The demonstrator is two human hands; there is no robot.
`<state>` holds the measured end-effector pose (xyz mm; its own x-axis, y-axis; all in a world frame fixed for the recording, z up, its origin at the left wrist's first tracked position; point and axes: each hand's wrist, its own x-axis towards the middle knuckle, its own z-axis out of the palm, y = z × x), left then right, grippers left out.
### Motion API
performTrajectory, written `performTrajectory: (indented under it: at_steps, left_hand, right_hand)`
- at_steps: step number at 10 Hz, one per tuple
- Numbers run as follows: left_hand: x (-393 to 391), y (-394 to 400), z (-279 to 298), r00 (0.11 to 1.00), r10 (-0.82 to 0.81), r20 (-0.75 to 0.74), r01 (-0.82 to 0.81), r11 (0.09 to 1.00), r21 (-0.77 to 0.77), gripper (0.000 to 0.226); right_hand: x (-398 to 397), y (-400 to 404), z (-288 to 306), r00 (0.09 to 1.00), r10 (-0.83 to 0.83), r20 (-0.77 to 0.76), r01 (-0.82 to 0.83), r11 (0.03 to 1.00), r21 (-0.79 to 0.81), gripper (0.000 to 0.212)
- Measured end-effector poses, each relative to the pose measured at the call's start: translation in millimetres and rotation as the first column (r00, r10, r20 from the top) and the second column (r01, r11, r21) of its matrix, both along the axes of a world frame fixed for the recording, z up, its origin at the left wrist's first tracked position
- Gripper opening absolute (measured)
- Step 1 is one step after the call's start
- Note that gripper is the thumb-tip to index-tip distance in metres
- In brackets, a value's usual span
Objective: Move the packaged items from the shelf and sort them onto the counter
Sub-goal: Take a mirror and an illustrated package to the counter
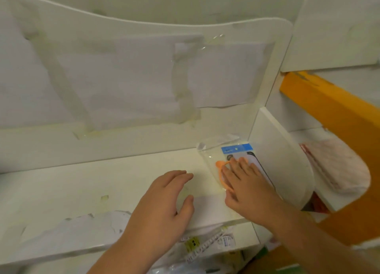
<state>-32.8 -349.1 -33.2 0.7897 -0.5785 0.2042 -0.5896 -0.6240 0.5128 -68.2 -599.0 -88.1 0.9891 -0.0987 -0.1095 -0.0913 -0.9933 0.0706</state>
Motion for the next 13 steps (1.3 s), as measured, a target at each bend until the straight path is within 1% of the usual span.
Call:
performTrajectory:
  at_steps: [1,2,3,4,5,6,7,8,9,10,11,12,13]
  left_hand:
    - [2.9,4.2,1.0,1.000,-0.009,-0.010,0.009,1.000,-0.008,0.053]
    - [5.2,5.5,2.8,1.000,-0.022,-0.011,0.021,0.999,-0.024,0.044]
    - [8.1,2.7,3.6,0.999,-0.033,-0.005,0.033,0.999,-0.027,0.045]
    - [9.9,-1.9,5.3,0.999,-0.041,0.004,0.041,0.999,-0.016,0.054]
    - [10.2,-5.9,8.9,0.999,-0.035,0.013,0.035,0.999,-0.015,0.054]
    - [10.9,-9.3,9.7,0.999,-0.037,0.015,0.037,0.999,0.000,0.049]
    - [14.2,-14.7,5.8,0.999,-0.040,0.021,0.040,0.999,0.026,0.047]
    - [20.3,-25.9,0.8,0.999,-0.046,0.006,0.045,0.997,0.061,0.045]
    - [30.8,-49.9,-5.2,0.997,-0.078,-0.005,0.078,0.993,0.092,0.049]
    - [43.1,-82.8,-17.0,0.996,-0.061,-0.057,0.068,0.990,0.122,0.057]
    - [53.6,-121.3,-28.9,0.989,-0.068,-0.129,0.093,0.975,0.200,0.062]
    - [57.6,-154.2,-32.1,0.983,-0.127,-0.136,0.162,0.943,0.290,0.071]
    - [57.6,-171.7,-35.4,0.976,-0.193,-0.105,0.219,0.890,0.401,0.094]
  right_hand:
    - [0.3,2.8,3.2,1.000,-0.012,0.010,0.011,0.999,0.031,0.079]
    - [-3.4,-2.0,8.8,0.999,0.017,0.028,-0.019,0.998,0.067,0.086]
    - [-5.9,-12.9,18.9,0.999,0.031,-0.040,-0.025,0.989,0.145,0.096]
    - [-4.8,-16.2,26.8,0.991,0.104,-0.088,-0.091,0.986,0.140,0.078]
    - [-5.0,-11.4,30.7,0.991,0.089,-0.105,-0.073,0.987,0.141,0.079]
    - [-10.7,-6.2,32.0,0.999,0.033,0.041,-0.041,0.977,0.209,0.066]
    - [-19.0,-1.3,34.5,0.948,-0.160,0.275,0.024,0.898,0.440,0.046]
    - [-23.4,-0.4,39.9,0.869,-0.389,0.306,0.067,0.704,0.707,0.041]
    - [-38.7,6.3,47.9,0.815,-0.485,0.316,0.042,0.595,0.803,0.021]
    - [-26.3,-3.4,53.6,0.717,-0.659,0.228,0.117,0.436,0.892,0.019]
    - [-28.2,-8.9,65.0,0.676,-0.734,0.065,0.023,0.109,0.994,0.015]
    - [-46.1,1.7,74.6,0.589,-0.807,-0.045,0.007,-0.051,0.999,0.015]
    - [-61.7,2.6,71.4,0.623,-0.779,0.064,-0.130,-0.022,0.991,0.009]
